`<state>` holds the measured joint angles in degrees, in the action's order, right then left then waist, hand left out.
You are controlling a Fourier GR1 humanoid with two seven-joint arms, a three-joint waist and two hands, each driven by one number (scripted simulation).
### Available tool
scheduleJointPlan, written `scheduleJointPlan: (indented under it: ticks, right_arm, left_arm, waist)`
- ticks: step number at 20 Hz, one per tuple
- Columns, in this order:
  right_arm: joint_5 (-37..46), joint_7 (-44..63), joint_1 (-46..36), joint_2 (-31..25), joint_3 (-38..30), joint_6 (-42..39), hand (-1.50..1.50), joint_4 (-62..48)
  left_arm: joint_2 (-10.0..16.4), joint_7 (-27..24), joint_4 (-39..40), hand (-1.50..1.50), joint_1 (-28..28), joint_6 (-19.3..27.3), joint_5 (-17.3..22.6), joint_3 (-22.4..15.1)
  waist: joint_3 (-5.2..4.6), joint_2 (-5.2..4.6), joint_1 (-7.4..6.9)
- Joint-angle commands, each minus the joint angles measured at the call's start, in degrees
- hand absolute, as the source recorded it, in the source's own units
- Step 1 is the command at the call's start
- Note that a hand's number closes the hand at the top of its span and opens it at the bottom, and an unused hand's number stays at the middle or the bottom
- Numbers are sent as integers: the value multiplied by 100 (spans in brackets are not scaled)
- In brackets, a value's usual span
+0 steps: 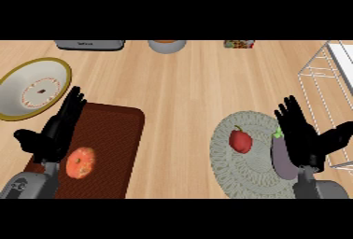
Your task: Pick the eggplant from the placemat and place it in the tiered shelf
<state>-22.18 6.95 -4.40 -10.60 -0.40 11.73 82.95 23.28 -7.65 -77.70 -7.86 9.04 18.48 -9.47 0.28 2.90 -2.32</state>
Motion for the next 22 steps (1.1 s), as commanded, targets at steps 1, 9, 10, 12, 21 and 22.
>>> scheduleJointPlan:
  ticks: [1, 9, 10, 12, 21, 22]
  right_arm:
    - [491, 391, -8, -470, 337, -48, 150, 397]
    - [3665, 1046, 167, -2544, 778, 1133, -150, -736]
    - [3575, 1283, -109, -2229, 931, 1014, -150, -699]
    - [3600, 791, 361, -1974, 1135, 699, -150, -326]
    - [4851, 3265, -616, -3056, 2084, -751, -150, 1436]
    - [4764, 3322, -890, -3228, 2046, -1213, -150, 1026]
  left_arm:
    - [99, -130, -394, 0, 244, 189, -343, -68]
    - [802, -87, -47, 0, -37, -183, -1099, -499]
    - [664, -320, 402, 0, -174, -180, -1256, -509]
    - [674, -120, -102, 0, 60, -244, -1326, -393]
    - [564, -69, 21, 0, -43, -259, -1512, -486]
    - [565, -218, -29, 0, 35, -344, -1419, -433]
  waist:
    - [-31, -257, 183]
    - [-47, -311, 246]
    - [-38, -320, 250]
    - [-28, -285, 235]
    - [-52, -260, 211]
    - [-48, -284, 117]
